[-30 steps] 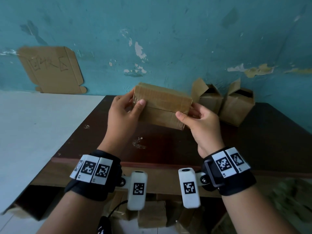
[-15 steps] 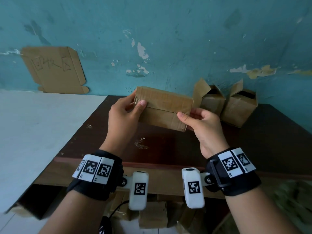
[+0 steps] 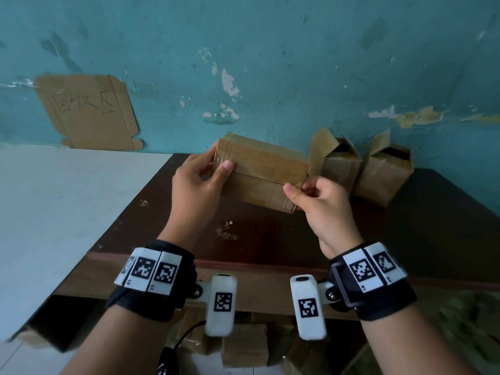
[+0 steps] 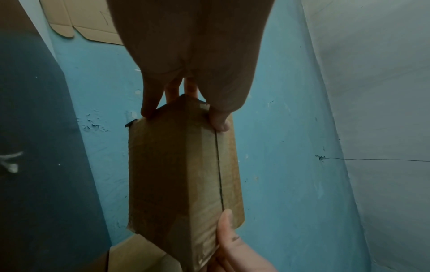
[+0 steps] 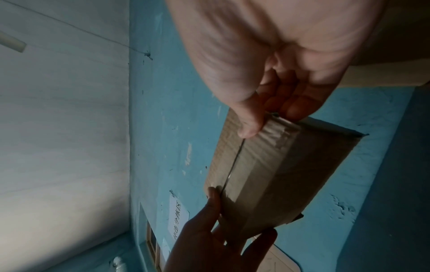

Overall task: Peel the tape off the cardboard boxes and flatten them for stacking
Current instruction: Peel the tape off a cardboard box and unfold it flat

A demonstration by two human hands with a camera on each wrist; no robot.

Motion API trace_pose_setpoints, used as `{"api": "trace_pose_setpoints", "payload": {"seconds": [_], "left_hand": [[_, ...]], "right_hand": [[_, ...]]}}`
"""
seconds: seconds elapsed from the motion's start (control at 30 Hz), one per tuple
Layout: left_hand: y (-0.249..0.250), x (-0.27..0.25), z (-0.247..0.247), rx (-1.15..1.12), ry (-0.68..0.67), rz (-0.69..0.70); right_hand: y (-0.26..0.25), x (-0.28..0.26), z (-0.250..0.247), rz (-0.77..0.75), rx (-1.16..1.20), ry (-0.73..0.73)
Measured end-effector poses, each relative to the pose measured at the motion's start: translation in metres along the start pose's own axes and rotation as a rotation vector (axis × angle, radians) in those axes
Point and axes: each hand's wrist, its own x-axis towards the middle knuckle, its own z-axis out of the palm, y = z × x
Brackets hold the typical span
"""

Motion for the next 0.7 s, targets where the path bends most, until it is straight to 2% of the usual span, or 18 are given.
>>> {"api": "trace_pose_setpoints", "payload": {"seconds": [0.33, 0.7], "left_hand": [[-0.0025, 0.0023, -0.0021, -0.004, 0.050, -0.003], [0.0006, -0.0003, 0.0070, 0.022, 0.089, 0.061]], "right_hand": [[-0.0051, -0.0038, 0.0081, -0.012, 0.071, 0.058], [0.0017, 0.0023, 0.0077, 0.134, 0.132, 0.063]]}}
